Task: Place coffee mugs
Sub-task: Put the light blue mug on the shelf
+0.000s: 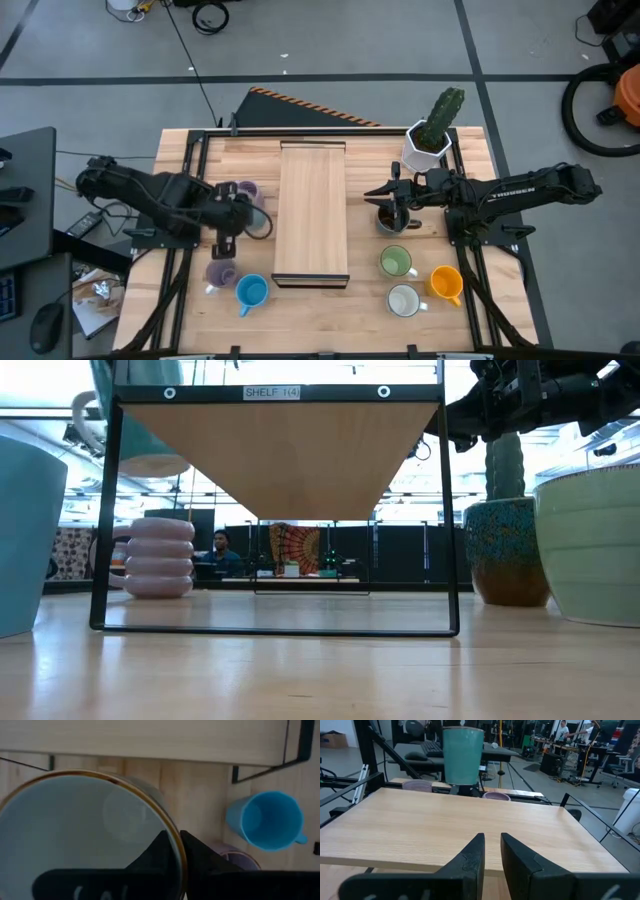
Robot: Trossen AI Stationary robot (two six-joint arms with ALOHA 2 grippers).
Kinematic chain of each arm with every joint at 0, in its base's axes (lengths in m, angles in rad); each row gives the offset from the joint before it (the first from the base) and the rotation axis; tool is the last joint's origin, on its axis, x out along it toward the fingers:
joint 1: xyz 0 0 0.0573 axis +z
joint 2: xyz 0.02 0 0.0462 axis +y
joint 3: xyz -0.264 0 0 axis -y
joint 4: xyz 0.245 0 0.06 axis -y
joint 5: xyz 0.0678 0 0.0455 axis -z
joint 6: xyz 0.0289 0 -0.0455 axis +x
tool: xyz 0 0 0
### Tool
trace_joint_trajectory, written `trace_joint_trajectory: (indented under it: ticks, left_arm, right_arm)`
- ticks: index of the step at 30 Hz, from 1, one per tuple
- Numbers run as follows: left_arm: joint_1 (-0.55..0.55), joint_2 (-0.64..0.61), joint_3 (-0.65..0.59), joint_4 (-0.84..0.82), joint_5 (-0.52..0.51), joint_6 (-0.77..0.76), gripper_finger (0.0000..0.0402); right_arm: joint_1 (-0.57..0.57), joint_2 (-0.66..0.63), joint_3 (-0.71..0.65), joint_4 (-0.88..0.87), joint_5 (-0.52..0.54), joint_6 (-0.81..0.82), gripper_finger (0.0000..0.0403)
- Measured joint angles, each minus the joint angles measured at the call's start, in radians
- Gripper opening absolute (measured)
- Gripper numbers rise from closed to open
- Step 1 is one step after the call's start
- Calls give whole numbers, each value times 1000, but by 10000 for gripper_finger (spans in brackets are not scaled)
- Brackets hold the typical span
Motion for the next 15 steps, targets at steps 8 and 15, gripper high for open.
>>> trace_joint_trajectory:
  ticks: [8, 15]
  left_arm:
    - [172, 5, 49, -5, 29, 194, 31]
    - [392, 93, 168, -23, 91, 428, 31]
  right_arm:
    - [-8, 0, 0, 0, 0, -21, 68]
    - [-52, 0, 0, 0, -7, -8, 68]
